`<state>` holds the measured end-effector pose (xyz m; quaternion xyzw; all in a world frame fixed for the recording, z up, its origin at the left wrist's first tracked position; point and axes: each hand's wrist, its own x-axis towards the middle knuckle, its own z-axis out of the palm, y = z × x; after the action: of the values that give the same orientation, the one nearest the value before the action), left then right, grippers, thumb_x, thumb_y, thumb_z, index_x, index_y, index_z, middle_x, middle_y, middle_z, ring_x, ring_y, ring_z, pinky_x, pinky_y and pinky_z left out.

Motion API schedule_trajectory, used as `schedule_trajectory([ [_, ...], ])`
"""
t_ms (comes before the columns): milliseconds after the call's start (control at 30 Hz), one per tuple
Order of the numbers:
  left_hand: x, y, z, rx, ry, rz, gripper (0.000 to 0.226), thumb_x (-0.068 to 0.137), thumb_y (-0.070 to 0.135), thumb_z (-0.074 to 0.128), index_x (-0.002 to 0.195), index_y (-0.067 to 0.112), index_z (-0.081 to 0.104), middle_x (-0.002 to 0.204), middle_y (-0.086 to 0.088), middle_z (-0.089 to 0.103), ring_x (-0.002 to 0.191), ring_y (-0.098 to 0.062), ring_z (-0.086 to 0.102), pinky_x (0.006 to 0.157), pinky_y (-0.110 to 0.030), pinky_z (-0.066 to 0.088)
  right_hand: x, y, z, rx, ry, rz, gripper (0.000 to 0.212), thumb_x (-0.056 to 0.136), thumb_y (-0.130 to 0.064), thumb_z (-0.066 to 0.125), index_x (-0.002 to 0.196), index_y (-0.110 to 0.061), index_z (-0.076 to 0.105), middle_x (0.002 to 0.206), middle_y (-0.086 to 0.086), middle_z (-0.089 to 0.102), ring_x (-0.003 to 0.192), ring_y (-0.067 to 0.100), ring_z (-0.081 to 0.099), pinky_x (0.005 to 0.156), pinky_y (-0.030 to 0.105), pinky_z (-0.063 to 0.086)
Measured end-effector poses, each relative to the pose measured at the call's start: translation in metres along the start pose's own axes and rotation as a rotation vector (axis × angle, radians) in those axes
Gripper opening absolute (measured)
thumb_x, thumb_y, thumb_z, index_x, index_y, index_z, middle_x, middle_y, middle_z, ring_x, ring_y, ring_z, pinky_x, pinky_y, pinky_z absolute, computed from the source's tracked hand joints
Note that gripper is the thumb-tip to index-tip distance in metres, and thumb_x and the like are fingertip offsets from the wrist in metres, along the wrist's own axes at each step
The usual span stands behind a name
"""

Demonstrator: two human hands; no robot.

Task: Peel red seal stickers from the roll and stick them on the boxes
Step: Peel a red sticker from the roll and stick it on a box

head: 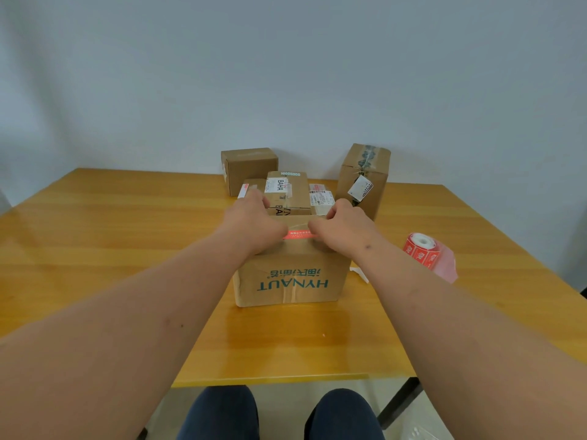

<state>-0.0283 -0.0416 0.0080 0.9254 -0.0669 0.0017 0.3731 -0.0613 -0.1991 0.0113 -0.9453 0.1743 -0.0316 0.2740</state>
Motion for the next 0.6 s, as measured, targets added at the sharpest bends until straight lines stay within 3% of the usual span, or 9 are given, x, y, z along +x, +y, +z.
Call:
schedule_trajectory([
  [133,0.006,0.003,0.002,0.084,0.020,-0.037,0.054,0.071,0.049,0.075,0.107,0.023,0.043,0.097,0.001,0.055,0.092,-0.022,0.054,0.079,-0.038,0.052,0.003,-0.004,0.005,-0.060,0.042,0.047,0.080,0.057,-0.074,0.056,0.119,-0.025,0.043,0.110,0.001,0.052,0.101,0.026,0.056,0.088,0.047,0.048],
  [267,0.011,-0.002,0.003,-0.018,0.024,-0.053,0.031,0.080,0.016,0.059,0.108,0.023,0.046,0.102,-0.005,0.058,0.087,-0.022,0.056,0.068,-0.035,0.050,0.009,0.004,0.004,-0.006,0.057,0.004,0.039,0.080,-0.040,0.051,0.113,-0.020,0.046,0.107,0.003,0.057,0.090,0.022,0.056,0.072,0.036,0.047],
  [367,0.015,-0.014,0.000,-0.161,0.066,-0.026,0.040,0.082,0.005,0.054,0.119,0.022,0.050,0.114,-0.007,0.054,0.093,-0.025,0.055,0.068,-0.034,0.048,0.011,0.012,0.002,0.130,0.071,-0.039,0.023,0.087,-0.022,0.046,0.109,-0.019,0.048,0.109,0.004,0.054,0.080,0.015,0.050,0.059,0.029,0.037],
  [467,0.014,-0.025,-0.008,-0.172,0.051,-0.041,0.055,0.080,0.025,0.068,0.132,0.026,0.048,0.127,-0.004,0.051,0.112,-0.027,0.051,0.091,-0.042,0.050,0.009,0.014,0.003,0.263,0.007,0.001,0.043,0.087,-0.031,0.053,0.128,-0.023,0.044,0.128,0.006,0.044,0.101,0.021,0.049,0.078,0.033,0.044],
  [533,0.007,-0.026,-0.017,-0.250,-0.135,-0.062,0.073,0.074,0.045,0.079,0.137,0.029,0.046,0.135,0.002,0.046,0.121,-0.024,0.048,0.100,-0.043,0.045,0.005,0.014,0.000,0.319,-0.147,0.013,0.071,0.079,-0.047,0.065,0.140,-0.026,0.036,0.138,0.003,0.039,0.118,0.025,0.045,0.096,0.040,0.044],
  [600,-0.001,-0.023,-0.025,-0.183,-0.363,-0.015,0.081,0.068,0.045,0.084,0.137,0.032,0.045,0.139,0.005,0.042,0.124,-0.021,0.046,0.104,-0.043,0.043,0.004,0.015,-0.006,0.295,-0.332,-0.020,0.096,0.065,-0.050,0.079,0.144,-0.029,0.029,0.136,-0.001,0.042,0.120,0.024,0.048,0.097,0.042,0.045],
])
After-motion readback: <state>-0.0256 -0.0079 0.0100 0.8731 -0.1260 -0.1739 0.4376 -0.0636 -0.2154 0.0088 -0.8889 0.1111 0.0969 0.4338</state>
